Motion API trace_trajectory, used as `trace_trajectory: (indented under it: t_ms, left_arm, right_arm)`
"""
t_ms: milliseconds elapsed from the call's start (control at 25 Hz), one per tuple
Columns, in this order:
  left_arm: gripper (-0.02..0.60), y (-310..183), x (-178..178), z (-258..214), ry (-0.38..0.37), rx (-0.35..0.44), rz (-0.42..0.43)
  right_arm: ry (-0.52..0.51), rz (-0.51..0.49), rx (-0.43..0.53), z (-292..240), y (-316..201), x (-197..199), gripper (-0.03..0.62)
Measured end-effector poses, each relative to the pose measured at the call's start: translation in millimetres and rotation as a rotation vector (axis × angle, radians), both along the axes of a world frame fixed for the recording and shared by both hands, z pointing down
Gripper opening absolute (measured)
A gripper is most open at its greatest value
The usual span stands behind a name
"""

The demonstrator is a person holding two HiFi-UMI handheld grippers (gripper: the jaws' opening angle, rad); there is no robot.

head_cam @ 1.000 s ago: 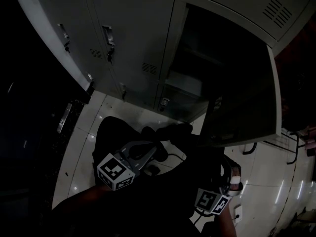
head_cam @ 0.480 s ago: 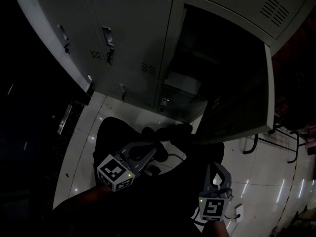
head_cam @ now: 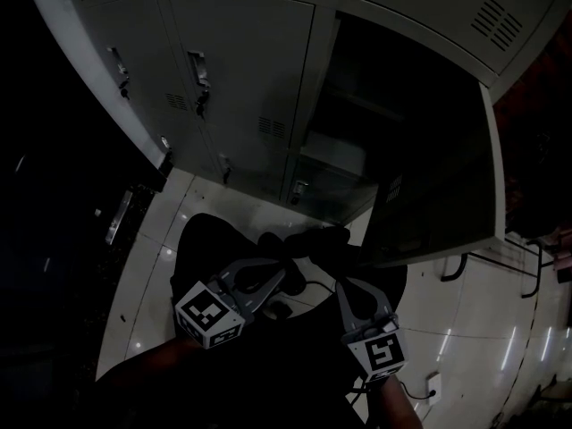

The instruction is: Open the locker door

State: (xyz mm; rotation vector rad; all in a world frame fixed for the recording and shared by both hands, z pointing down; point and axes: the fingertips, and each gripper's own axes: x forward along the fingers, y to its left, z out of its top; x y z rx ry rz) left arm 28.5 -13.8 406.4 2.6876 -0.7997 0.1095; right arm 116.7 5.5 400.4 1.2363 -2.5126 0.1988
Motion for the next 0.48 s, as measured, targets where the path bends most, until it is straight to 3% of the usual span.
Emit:
trace_trajectory:
  t_ms: [480]
  left_arm:
    - [0.011, 1.3, 3.0, 2.6, 0.003, -0.006, 0.006]
  right_arm:
    - [-0.046, 0.011, -0.027, 11.6, -6.3, -7.6, 0.002]
